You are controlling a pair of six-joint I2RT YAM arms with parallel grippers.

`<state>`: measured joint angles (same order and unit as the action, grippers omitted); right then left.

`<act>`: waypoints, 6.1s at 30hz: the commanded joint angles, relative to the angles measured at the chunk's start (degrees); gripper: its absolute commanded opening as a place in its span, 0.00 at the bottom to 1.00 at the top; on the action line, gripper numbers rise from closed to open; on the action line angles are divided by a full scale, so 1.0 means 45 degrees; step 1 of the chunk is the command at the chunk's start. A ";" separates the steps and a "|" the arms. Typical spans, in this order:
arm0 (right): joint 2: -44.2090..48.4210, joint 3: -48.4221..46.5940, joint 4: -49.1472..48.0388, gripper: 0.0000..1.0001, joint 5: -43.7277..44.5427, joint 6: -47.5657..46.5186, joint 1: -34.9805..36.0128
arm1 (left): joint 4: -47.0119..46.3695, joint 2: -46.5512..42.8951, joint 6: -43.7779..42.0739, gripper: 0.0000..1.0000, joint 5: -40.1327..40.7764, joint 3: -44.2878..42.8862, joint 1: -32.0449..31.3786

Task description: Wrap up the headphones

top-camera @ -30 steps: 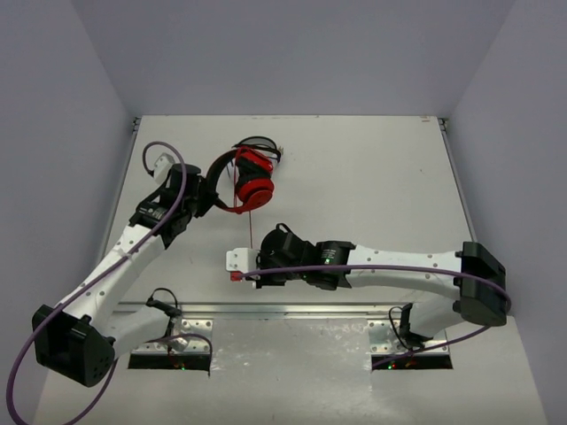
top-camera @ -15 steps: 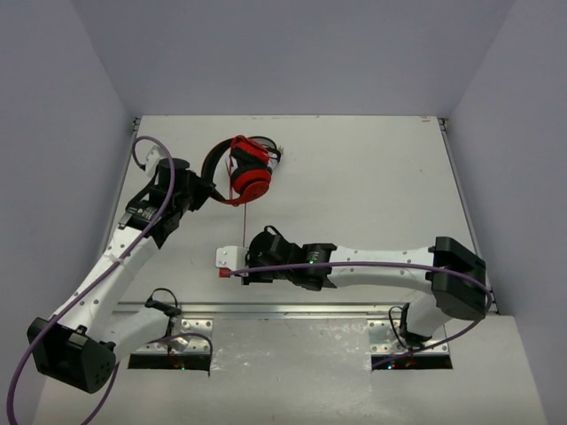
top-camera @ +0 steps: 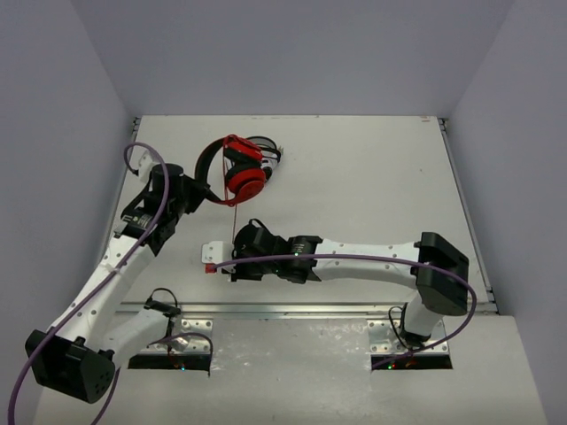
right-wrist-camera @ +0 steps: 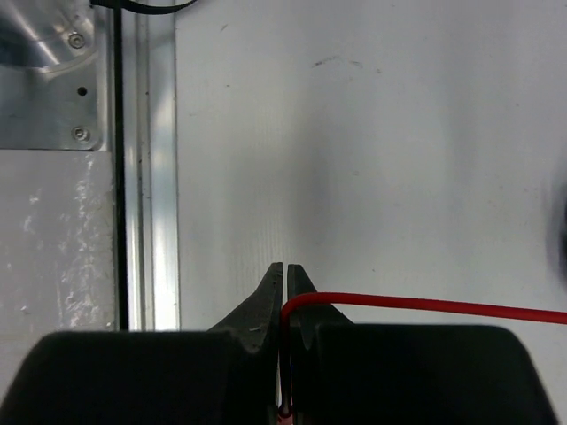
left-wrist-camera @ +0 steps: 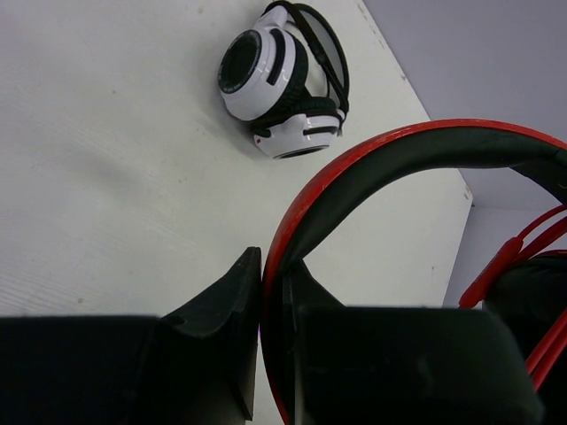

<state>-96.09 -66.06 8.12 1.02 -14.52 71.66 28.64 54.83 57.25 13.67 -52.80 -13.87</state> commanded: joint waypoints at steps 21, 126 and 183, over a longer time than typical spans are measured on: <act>-0.1594 -0.7056 0.5772 0.01 -0.2610 -0.1185 0.0795 | -0.3104 -0.1365 -0.0244 0.00 0.4928 0.4093 -0.2989; 0.2878 -0.0359 0.5051 0.12 -0.0850 -0.1850 -0.3365 | -0.1562 -0.1501 -0.5711 0.00 0.0008 0.3297 -0.5785; 0.1786 -0.0690 0.5714 0.33 -0.5869 -0.0737 -0.6002 | 0.1174 0.1703 -0.8367 0.00 0.1493 -0.0592 -0.5746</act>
<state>-86.26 -67.11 27.42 -19.92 -18.61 45.71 38.06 63.22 19.00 17.96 -51.07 -39.86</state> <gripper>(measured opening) 0.329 0.097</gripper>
